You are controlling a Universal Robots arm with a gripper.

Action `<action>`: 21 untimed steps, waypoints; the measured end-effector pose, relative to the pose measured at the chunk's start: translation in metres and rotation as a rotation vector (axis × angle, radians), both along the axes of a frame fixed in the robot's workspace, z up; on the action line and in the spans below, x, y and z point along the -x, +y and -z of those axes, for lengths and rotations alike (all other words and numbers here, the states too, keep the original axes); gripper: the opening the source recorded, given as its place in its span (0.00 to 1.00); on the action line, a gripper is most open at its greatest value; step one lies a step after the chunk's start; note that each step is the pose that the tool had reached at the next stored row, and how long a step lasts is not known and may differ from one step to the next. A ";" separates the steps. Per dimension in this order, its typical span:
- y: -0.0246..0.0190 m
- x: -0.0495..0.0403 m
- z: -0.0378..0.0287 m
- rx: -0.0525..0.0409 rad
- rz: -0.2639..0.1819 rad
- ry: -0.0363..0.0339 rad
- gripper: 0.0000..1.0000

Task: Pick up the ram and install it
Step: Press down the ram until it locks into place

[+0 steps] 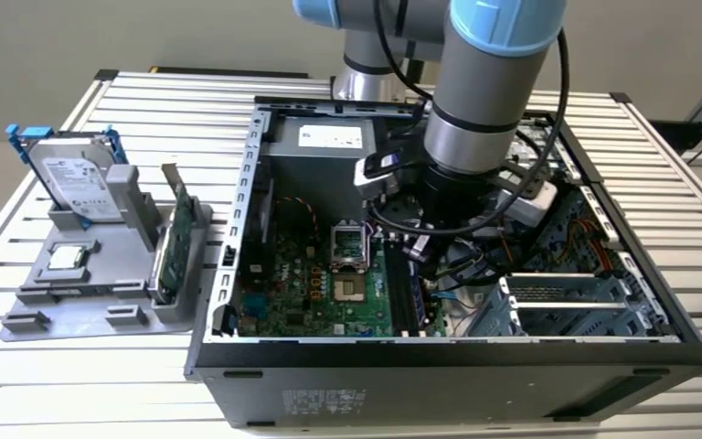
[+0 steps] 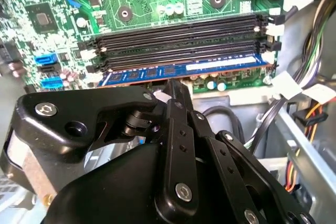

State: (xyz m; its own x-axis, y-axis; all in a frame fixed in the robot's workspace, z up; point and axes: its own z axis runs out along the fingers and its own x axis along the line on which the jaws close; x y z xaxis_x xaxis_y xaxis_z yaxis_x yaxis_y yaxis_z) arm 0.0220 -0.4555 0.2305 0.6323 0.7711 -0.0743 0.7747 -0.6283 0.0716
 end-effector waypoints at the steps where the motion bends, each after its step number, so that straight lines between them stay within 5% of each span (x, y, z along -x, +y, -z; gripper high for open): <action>1: 0.0000 0.0000 0.0001 0.0003 -0.018 0.0001 0.00; 11: 0.0000 0.0000 0.0006 -0.0003 -0.183 0.0010 0.00; 21: 0.0001 0.0011 0.0006 -0.0019 -0.297 0.0026 0.00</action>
State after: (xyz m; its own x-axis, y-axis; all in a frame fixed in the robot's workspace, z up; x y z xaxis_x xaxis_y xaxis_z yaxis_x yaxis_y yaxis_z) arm 0.0209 -0.4554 0.2299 0.3790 0.9224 -0.0740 0.9247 -0.3744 0.0684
